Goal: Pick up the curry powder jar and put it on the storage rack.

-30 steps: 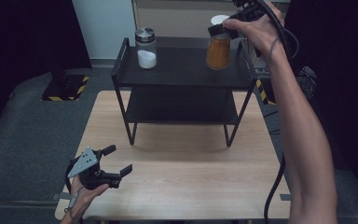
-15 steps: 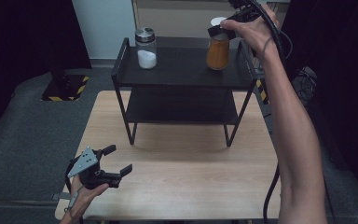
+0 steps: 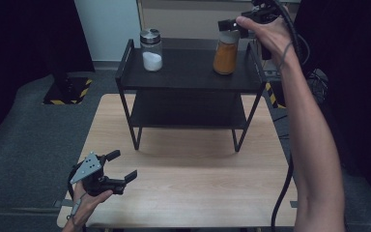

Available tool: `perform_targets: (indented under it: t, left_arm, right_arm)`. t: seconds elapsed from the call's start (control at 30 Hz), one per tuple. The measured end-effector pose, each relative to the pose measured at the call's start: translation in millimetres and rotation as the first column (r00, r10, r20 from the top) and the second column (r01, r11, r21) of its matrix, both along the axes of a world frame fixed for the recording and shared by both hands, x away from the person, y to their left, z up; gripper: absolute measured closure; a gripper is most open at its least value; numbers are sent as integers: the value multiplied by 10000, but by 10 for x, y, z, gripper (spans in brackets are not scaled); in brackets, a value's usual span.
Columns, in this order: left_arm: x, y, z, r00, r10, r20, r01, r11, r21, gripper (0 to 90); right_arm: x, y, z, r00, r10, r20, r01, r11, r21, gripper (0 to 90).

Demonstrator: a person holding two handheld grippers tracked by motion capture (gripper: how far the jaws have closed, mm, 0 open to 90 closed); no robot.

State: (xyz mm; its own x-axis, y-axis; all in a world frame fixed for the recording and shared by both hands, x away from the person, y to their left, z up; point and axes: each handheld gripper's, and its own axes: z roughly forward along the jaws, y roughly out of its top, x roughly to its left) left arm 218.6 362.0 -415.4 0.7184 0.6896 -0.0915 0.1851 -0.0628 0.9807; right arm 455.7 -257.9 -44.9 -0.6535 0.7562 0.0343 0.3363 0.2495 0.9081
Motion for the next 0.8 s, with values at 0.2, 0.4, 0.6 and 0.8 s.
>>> perform_targets:
  t: [0.2,0.4,0.6,0.8]
  left_arm:
    - [0,-10,6,10000,-26,11,26,10000,76,2]
    - [-7,-21,8,10000,-23,15,23,9999,100,2]
    - [-10,-28,11,10000,-8,21,8,9999,163,2]
    - [-4,-35,12,10000,-6,-11,6,9998,188,2]
  right_arm:
    - [-238,-184,48,9966,41,822,-102,9972,742,45]
    - [-376,-300,48,9947,299,984,-391,9949,927,47]
    - [-547,-382,-53,9890,789,1249,-894,9928,803,58]
    - [-878,-488,-246,9714,1544,1801,-1643,9856,409,63]
